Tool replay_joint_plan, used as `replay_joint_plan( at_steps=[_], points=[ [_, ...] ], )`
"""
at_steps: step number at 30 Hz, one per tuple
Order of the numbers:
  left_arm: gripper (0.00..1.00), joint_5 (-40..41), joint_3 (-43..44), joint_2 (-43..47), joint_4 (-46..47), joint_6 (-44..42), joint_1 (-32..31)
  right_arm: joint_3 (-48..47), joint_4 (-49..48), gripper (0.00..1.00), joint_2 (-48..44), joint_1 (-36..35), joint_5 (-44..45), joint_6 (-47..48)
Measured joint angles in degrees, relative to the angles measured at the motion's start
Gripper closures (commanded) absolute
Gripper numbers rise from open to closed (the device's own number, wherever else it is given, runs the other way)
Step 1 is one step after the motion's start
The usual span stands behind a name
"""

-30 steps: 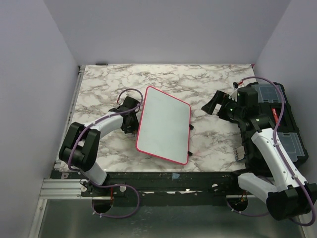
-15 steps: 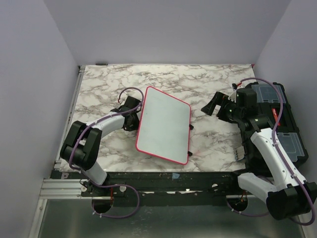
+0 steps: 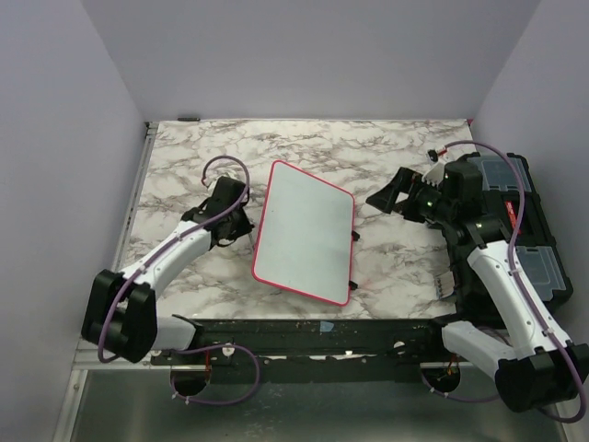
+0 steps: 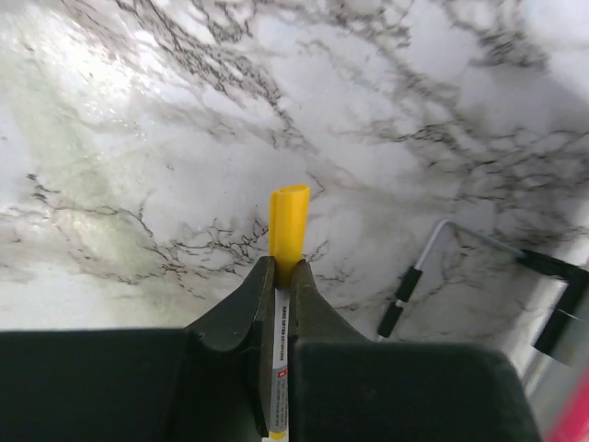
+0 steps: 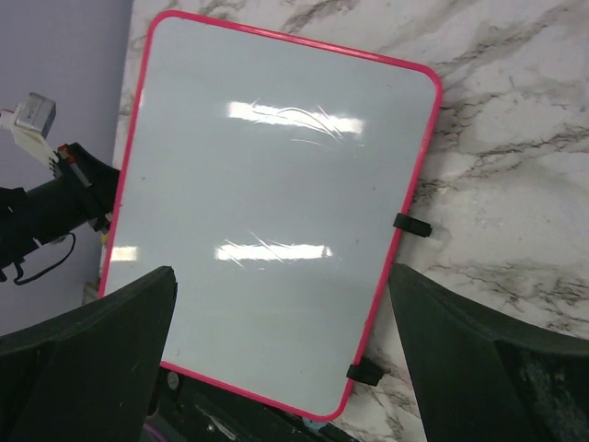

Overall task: Write a sentence on the whiteboard
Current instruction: Pick up the whiteboard marker from the center of the board, then pass from the left arm to the right

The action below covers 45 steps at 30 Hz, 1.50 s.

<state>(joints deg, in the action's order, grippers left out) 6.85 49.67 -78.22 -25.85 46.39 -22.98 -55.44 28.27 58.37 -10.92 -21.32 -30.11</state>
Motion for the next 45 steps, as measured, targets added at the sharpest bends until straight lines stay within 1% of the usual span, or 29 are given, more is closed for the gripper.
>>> replay_joint_plan(
  at_steps=[6,11,14,17,22,28,32,38,45],
  points=[
    [1.00,1.7,-2.6,13.4,-0.9,0.0,2.5,0.0,-6.5,0.00,-2.3,-0.8,-8.5,-2.5],
    [1.00,2.3,-2.9,22.9,-3.3,-0.2,4.2,0.0,-13.5,0.00,-3.3,-3.1,-13.0,-5.8],
    [1.00,2.3,-2.6,27.7,-4.5,-0.4,4.6,0.1,-17.7,0.00,-3.0,-6.8,-14.4,-7.6],
    [1.00,2.1,-1.7,31.8,-5.6,-0.5,4.6,0.1,-21.7,0.00,-1.5,-12.4,-14.7,-8.7],
    [1.00,-0.2,0.6,37.9,-5.9,-0.3,4.6,0.1,-28.7,0.06,3.6,-21.8,-14.3,-10.3],
    [1.00,-4.8,1.4,41.8,-1.8,2.0,4.7,-2.0,-34.5,0.18,11.8,-31.6,-12.4,-10.6],
    [1.00,-8.6,1.3,42.0,2.1,3.8,4.7,-3.9,-38.6,0.22,16.4,-36.2,-12.0,-10.8],
    [1.00,-14.4,-1.2,43.2,10.0,6.6,4.7,-6.2,-43.9,0.26,21.6,-39.1,-11.8,-12.0],
    [1.00,-18.6,-5.2,45.9,16.7,9.2,4.7,-7.9,-49.0,0.37,26.2,-39.8,-11.8,-14.5]
  ],
)
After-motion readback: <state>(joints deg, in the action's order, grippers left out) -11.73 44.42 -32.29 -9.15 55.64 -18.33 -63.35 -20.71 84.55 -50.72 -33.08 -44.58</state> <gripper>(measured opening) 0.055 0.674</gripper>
